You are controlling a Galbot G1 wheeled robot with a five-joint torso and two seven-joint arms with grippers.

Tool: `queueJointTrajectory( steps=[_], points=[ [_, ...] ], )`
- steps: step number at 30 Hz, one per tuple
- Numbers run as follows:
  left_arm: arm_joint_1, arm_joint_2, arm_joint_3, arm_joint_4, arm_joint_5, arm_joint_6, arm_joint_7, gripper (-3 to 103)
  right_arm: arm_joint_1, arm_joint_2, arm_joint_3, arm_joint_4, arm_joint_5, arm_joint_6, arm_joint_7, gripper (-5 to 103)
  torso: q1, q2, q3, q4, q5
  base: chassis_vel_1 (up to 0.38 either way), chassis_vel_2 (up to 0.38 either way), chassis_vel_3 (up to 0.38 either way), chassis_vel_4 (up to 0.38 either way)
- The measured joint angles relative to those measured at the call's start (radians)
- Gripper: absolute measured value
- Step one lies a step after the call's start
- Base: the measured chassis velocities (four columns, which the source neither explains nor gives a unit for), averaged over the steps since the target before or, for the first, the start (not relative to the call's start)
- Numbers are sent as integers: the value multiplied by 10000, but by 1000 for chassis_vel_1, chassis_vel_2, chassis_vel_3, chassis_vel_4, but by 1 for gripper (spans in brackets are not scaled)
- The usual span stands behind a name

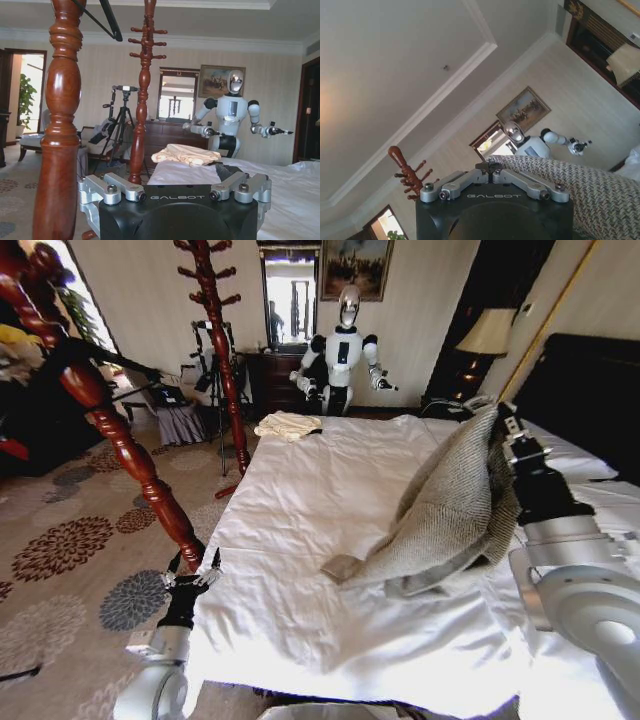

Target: Pick up the clothes from the bed and hang them on the clothes hanger.

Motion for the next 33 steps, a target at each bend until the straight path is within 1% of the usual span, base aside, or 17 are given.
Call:
queueJointTrajectory(
  steps=[2,4,5,7,8,9,10,11,15,16,20,21,25,26,27,31,33],
  points=[
    [-135,157,143,18,-251,54,68,100,136,179,-503,-1,-122,-148,107,0,-2,0,-1,0,0,0,0,0,0],
    [-284,403,311,57,-642,142,216,100,376,216,-1066,-16,-223,-210,12,0,-1,0,0,2,-4,0,0,0,0],
    [-284,403,311,57,-642,142,216,100,376,216,-1066,-16,-223,-210,12,0,-1,0,0,2,-4,0,0,0,0],
    [-422,669,515,114,-988,204,369,100,667,215,-1635,-296,-284,-218,-230,0,-1,1,-1,1,-7,0,0,0,0],
    [-568,938,762,233,-1220,215,549,100,1163,259,-2360,-992,-341,-208,-490,0,-2,1,-1,-1,-8,0,0,0,0],
    [-674,1072,933,370,-1259,204,639,100,1586,343,-2924,-1526,-414,-168,-572,0,-1,1,0,0,-2,0,0,0,0],
    [-674,1072,933,370,-1259,204,639,100,1586,343,-2924,-1526,-414,-168,-572,0,-1,1,0,0,-2,0,0,0,0],
    [-799,1191,1156,545,-1253,170,729,100,2186,514,-3653,-2102,-504,-103,-607,0,-1,1,1,1,0,0,0,0,0],
    [-1161,1394,2020,1035,-1139,92,1160,100,4034,1228,-5748,-3394,-704,17,-557,0,1,0,2,7,-4,0,0,0,0],
    [-1161,1394,2020,1035,-1139,92,1160,100,4034,1228,-5748,-3394,-704,17,-557,0,1,0,2,7,-4,0,0,0,0],
    [-1663,1604,3114,1283,-1106,199,1580,100,5256,1749,-7010,-4300,-886,37,-685,0,-1,0,1,4,-4,0,0,0,0],
    [-1663,1604,3114,1283,-1106,199,1580,100,5256,1749,-7010,-4300,-886,37,-685,0,-1,0,1,4,-4,0,0,0,0],
    [-2452,1544,4561,1631,-975,595,1610,100,6013,2189,-7653,-5172,-1160,181,-855,0,-1,-1,1,-1,0,0,0,0,0],
    [-2603,1455,4824,1733,-910,651,1592,100,6111,2291,-7715,-5315,-1201,212,-874,0,-1,0,1,2,-1,0,0,0,0],
    [-2603,1455,4824,1733,-910,651,1592,100,6111,2291,-7715,-5315,-1201,212,-874,0,-1,0,1,2,-1,0,0,0,0],
    [-3346,846,5894,2248,-371,795,1358,100,6403,2851,-7915,-5811,-1418,318,-936,0,0,-1,1,1,-1,0,0,0,0],
    [-3434,760,6042,2288,-324,818,1337,100,6425,2922,-7942,-5872,-1450,331,-952,0,0,-1,1,3,-1,0,0,0,0]
  ],
)
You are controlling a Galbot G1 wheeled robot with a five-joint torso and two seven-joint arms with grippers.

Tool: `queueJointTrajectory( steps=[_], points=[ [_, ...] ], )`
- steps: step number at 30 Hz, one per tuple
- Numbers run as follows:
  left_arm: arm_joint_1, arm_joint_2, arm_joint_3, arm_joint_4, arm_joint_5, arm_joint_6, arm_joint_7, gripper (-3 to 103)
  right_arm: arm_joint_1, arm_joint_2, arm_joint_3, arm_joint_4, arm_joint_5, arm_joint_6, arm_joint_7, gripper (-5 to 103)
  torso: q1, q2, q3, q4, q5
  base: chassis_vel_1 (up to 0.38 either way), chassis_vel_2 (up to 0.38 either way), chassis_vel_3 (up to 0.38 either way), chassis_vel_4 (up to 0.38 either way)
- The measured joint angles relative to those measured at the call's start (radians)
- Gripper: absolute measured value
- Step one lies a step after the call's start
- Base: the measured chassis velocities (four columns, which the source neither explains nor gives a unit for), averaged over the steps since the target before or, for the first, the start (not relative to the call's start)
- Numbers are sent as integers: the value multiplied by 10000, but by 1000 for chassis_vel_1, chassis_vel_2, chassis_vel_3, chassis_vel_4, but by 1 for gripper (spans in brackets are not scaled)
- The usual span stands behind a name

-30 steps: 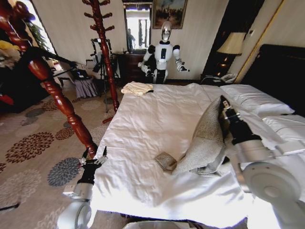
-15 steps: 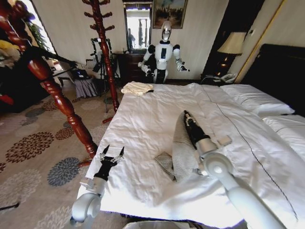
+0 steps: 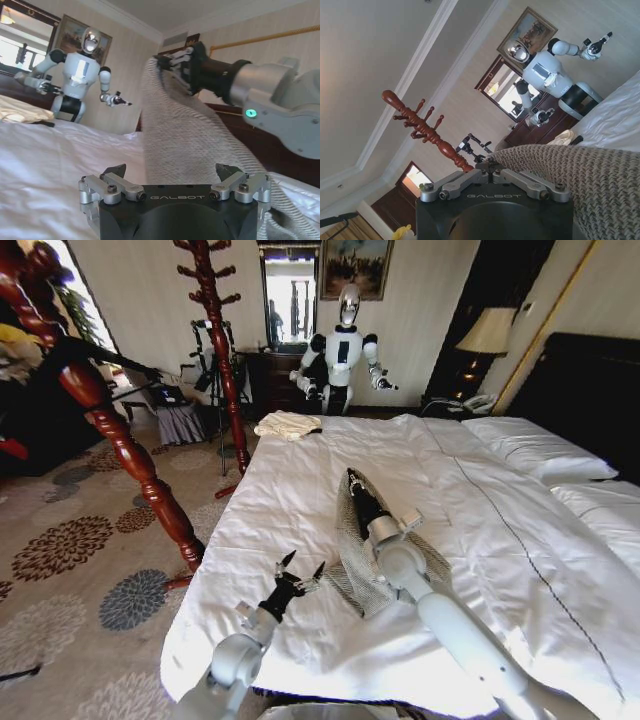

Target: Pick up the clothes from the bed and hang them on the clothes hanger.

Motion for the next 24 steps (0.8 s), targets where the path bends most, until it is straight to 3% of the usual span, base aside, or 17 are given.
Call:
queueJointTrajectory(
  steps=[4,11,14,24],
  points=[
    [-427,-549,620,118,208,164,-120,100,-54,266,-108,-223,-151,42,-112,0,0,1,0,-1,0,0,0,0,0],
    [-533,-1202,757,470,643,151,-595,100,-384,390,-178,-97,-374,49,-191,0,-1,1,-1,0,0,0,0,0,0],
    [-446,-1530,653,603,1172,-45,-742,101,-645,340,-178,94,-454,48,-246,0,-2,2,-2,-5,41,0,0,0,0],
    [-268,-1617,472,652,1445,-85,-1091,66,-816,-60,144,520,-417,23,-258,0,-2,2,-2,-10,43,0,0,0,0]
  ],
)
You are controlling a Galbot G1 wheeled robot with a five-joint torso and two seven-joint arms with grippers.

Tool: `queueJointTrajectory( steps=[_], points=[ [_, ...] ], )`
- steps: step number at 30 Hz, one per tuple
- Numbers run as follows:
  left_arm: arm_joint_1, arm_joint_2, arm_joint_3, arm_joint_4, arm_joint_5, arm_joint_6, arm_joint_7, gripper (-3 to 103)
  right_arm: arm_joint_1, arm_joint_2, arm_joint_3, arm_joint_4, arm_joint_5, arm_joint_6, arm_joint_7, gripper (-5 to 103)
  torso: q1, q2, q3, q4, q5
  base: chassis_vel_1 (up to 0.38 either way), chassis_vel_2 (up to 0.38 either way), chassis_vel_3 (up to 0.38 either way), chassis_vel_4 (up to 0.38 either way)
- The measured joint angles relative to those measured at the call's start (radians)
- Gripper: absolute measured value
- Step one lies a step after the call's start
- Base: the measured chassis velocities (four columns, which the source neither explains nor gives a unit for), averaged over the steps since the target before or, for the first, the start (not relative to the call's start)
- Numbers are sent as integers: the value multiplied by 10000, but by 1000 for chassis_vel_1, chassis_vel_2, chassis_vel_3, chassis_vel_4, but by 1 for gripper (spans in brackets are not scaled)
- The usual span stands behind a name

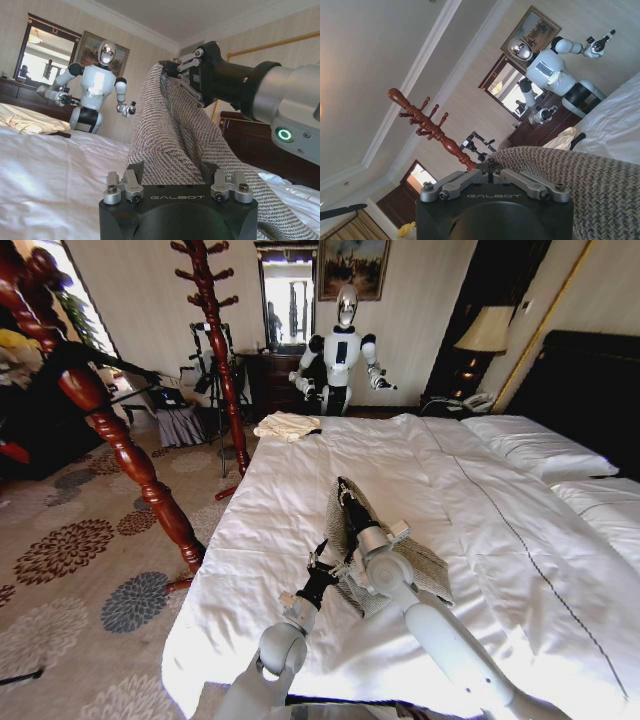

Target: Pick up the clothes from the bed and hang them on the clothes hanger.

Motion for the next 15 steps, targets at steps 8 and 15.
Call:
queueJointTrajectory(
  steps=[8,15],
  points=[
    [48,16,-3,3,94,87,-82,39,-116,-247,42,408,57,-5,-121,0,0,0,0,6,-3,0,0,0,0],
    [42,9,-102,1,136,132,-72,18,-142,-361,84,569,115,-5,-221,0,0,0,0,13,-6,0,0,0,0]
  ],
)
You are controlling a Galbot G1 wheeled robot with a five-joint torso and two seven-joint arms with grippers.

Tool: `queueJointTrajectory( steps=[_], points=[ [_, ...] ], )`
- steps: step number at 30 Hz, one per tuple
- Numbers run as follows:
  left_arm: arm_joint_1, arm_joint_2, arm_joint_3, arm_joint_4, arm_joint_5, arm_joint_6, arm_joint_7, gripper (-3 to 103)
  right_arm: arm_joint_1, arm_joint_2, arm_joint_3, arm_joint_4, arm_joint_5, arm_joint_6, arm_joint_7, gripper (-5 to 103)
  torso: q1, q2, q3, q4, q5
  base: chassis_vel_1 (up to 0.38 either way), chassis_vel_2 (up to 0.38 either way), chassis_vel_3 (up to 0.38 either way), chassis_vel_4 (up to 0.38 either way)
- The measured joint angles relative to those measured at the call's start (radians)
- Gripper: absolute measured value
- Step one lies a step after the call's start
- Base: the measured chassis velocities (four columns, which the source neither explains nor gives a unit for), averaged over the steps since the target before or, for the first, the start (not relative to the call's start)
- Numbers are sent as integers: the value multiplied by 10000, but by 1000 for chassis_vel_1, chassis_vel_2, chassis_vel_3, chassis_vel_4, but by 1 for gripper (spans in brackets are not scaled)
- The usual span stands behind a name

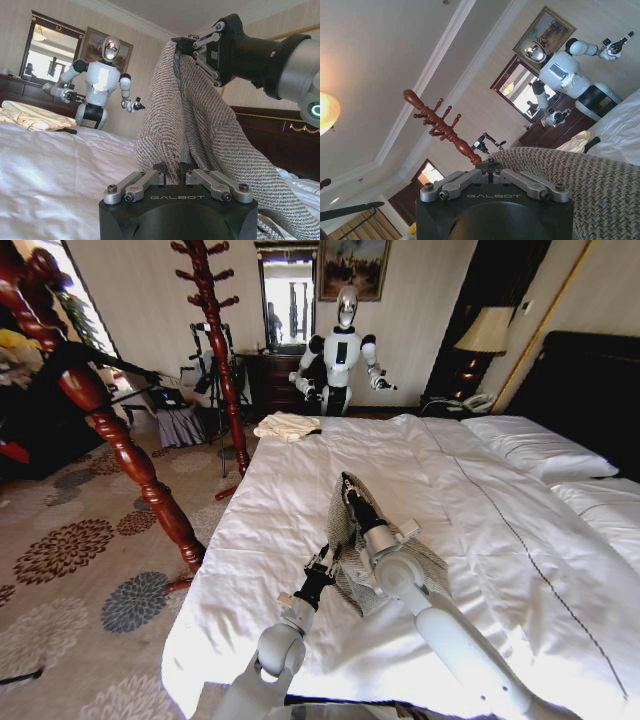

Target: Pick up the clothes from the bed and hang them on the clothes hanger.

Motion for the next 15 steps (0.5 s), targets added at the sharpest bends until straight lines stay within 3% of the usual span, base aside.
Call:
queueJointTrajectory(
  steps=[2,3,5,7,9,10,14,15],
  points=[
    [-64,-5,-141,82,-11,47,32,7,-2,-116,38,100,15,0,-20,0,1,0,0,10,-38,0,0,0,0],
    [-64,-5,-141,82,-11,47,32,7,-2,-116,38,100,15,0,-20,0,1,0,0,10,-38,0,0,0,0],
    [-101,77,-260,74,-113,96,78,3,-16,-223,82,162,15,-4,-20,0,1,0,1,0,-91,0,0,0,0],
    [-94,258,-432,-133,-315,156,188,0,-55,-358,156,254,7,-36,-14,0,1,0,2,12,-112,0,0,0,0],
    [-123,361,-581,-268,-434,181,202,0,-85,-422,192,297,-6,-58,-9,0,1,0,2,7,-98,0,0,0,0],
    [-201,635,-921,-612,-768,256,264,0,-146,-529,257,376,-42,-102,-1,0,0,0,1,4,-77,0,0,0,0],
    [-663,1717,-2109,-1724,-2026,789,357,0,-264,-814,301,692,-57,-144,-81,0,1,0,2,2,-55,0,0,0,0],
    [-663,1717,-2109,-1724,-2026,789,357,0,-264,-814,301,692,-57,-144,-81,0,1,0,2,2,-55,0,0,0,0]
  ],
)
